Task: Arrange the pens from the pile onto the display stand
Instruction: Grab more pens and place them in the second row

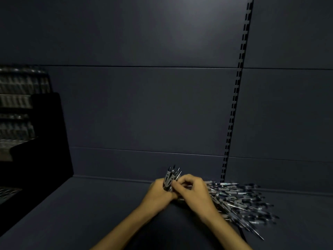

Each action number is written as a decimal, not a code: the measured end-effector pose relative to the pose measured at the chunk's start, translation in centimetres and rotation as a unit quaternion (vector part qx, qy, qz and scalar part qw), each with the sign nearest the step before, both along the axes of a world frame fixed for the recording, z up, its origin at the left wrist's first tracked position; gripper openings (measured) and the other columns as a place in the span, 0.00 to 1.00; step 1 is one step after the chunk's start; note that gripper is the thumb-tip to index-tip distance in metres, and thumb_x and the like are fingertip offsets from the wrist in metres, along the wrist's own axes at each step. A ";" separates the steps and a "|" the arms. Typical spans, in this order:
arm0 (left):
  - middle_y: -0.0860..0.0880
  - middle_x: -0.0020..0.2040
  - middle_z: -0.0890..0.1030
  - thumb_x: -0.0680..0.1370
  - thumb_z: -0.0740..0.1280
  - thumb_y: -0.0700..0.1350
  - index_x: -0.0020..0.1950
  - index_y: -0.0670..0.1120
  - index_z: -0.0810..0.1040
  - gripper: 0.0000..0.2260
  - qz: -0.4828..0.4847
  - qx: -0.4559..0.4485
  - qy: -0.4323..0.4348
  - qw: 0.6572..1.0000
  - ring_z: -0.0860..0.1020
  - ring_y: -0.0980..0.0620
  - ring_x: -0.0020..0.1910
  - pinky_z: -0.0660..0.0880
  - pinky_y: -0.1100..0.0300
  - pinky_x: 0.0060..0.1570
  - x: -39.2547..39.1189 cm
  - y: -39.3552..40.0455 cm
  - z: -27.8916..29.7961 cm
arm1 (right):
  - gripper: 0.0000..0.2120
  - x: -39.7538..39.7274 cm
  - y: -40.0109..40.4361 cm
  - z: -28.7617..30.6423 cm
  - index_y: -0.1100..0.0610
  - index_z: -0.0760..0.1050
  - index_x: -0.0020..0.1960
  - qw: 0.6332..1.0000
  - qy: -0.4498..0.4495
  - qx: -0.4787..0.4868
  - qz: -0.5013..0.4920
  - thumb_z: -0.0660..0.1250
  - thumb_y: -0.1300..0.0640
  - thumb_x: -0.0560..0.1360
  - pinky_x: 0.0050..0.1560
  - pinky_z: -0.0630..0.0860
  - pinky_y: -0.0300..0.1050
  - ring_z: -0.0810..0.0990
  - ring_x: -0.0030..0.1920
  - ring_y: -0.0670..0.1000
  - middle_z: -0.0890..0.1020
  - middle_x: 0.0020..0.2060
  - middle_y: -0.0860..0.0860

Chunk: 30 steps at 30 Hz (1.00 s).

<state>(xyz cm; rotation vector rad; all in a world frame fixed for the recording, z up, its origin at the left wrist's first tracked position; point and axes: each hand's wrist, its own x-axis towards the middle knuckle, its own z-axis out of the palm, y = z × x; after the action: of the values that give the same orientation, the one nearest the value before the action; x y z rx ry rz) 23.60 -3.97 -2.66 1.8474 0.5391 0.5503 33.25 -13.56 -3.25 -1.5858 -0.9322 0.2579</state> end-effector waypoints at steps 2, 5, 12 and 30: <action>0.56 0.35 0.84 0.71 0.76 0.40 0.48 0.48 0.85 0.07 -0.013 0.007 0.004 1.000 0.78 0.64 0.31 0.70 0.69 0.31 -1.6 1.2 0.5 | 0.11 -1.4 1.1 0.7 0.58 0.79 0.34 1.000 0.010 0.010 0.001 0.72 0.59 0.75 0.39 0.76 0.43 0.79 0.34 0.45 0.82 0.32 0.53; 0.59 0.31 0.81 0.73 0.75 0.44 0.50 0.50 0.85 0.06 -0.015 0.020 0.011 1.000 0.75 0.66 0.26 0.67 0.69 0.28 -4.4 3.6 1.2 | 0.14 -3.7 2.9 1.8 0.58 0.75 0.34 0.998 0.036 0.041 -0.011 0.69 0.57 0.77 0.39 0.73 0.45 0.74 0.34 0.45 0.77 0.29 0.51; 0.56 0.41 0.86 0.73 0.75 0.54 0.48 0.54 0.86 0.07 -0.007 0.037 0.000 0.999 0.80 0.62 0.36 0.73 0.62 0.36 -12.1 10.5 1.7 | 0.13 -13.0 9.5 3.1 0.56 0.77 0.36 0.984 0.152 0.094 -0.028 0.64 0.61 0.80 0.36 0.75 0.43 0.76 0.34 0.49 0.78 0.29 0.49; 0.51 0.40 0.84 0.73 0.73 0.52 0.43 0.47 0.83 0.09 0.042 0.110 0.020 0.993 0.79 0.57 0.40 0.72 0.61 0.39 -23.4 15.2 7.5 | 0.14 -21.5 14.8 7.5 0.69 0.81 0.52 0.953 0.227 0.201 0.012 0.67 0.57 0.79 0.48 0.84 0.47 0.84 0.45 0.59 0.84 0.48 0.67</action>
<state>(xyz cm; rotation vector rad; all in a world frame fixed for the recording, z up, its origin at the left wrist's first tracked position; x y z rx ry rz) 0.19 11.23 4.81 2.0552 0.6040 0.6525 11.72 1.22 4.25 -1.0766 -0.5954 0.4020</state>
